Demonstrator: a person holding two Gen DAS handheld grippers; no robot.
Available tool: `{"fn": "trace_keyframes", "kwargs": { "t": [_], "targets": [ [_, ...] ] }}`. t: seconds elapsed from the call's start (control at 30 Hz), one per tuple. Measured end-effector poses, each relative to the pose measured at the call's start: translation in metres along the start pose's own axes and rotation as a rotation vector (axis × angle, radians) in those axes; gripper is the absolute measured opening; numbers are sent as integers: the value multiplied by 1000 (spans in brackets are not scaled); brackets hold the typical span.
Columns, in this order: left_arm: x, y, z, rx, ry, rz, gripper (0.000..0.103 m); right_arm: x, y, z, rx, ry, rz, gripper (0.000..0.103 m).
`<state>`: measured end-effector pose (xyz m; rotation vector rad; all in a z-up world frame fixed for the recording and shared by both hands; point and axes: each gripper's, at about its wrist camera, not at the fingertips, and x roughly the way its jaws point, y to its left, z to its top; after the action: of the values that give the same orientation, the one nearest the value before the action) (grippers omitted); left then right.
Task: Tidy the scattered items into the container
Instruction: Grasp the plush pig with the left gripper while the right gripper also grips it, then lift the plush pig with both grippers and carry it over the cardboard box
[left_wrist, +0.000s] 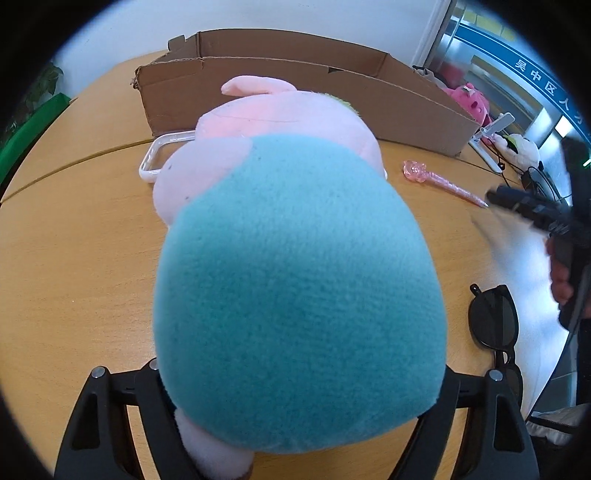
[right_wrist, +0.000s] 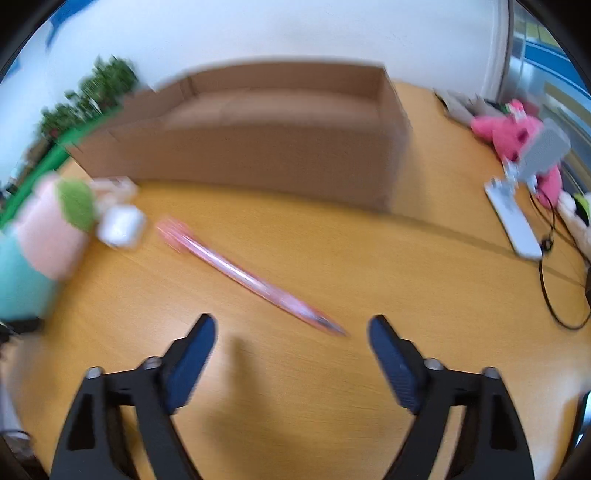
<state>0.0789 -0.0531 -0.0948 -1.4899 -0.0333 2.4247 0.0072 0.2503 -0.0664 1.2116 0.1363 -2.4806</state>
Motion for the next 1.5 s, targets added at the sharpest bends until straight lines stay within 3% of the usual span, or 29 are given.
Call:
{"fn": "trace_keyframes", "kwargs": {
  "t": [0.07, 0.13, 0.23, 0.37, 0.43, 0.53, 0.63, 0.7, 0.87, 1.0, 1.17, 1.37, 1.5],
  "targets": [
    [-4, 1, 1, -1, -6, 0, 83, -25, 18, 19, 10, -67, 73, 87],
    [-4, 0, 0, 0, -15, 4, 83, -47, 41, 40, 16, -130, 150, 97],
    [-3, -1, -1, 4, -30, 12, 83, -53, 77, 63, 49, -157, 246, 100],
    [-2, -3, -1, 6, -45, 18, 83, -10, 121, 80, 128, -66, 338, 100],
    [-1, -5, -1, 14, -54, 23, 83, 28, 142, 76, 146, 47, 330, 97],
    [0, -7, -1, 19, -61, 27, 83, 70, 166, 60, 168, 196, 392, 89],
    [1, -9, -1, 35, -72, 38, 83, 78, 175, 57, 173, 195, 422, 85],
    [1, -11, -2, 44, -80, 56, 77, 76, 177, 56, 167, 192, 426, 82],
    [-8, -15, -1, 25, -85, 0, 69, 67, 175, 48, 160, 169, 442, 73],
    [-29, -27, 2, 49, -135, 21, 67, 39, 171, 53, 147, 116, 477, 69],
    [-73, -42, 31, 91, -267, 50, 67, -15, 163, 78, 111, -15, 517, 68],
    [-133, -61, 102, 173, -446, 78, 67, -96, 153, 146, 29, -226, 511, 68],
    [-165, -69, 159, 224, -540, 101, 67, -133, 143, 196, 14, -313, 504, 68]
  ]
}}
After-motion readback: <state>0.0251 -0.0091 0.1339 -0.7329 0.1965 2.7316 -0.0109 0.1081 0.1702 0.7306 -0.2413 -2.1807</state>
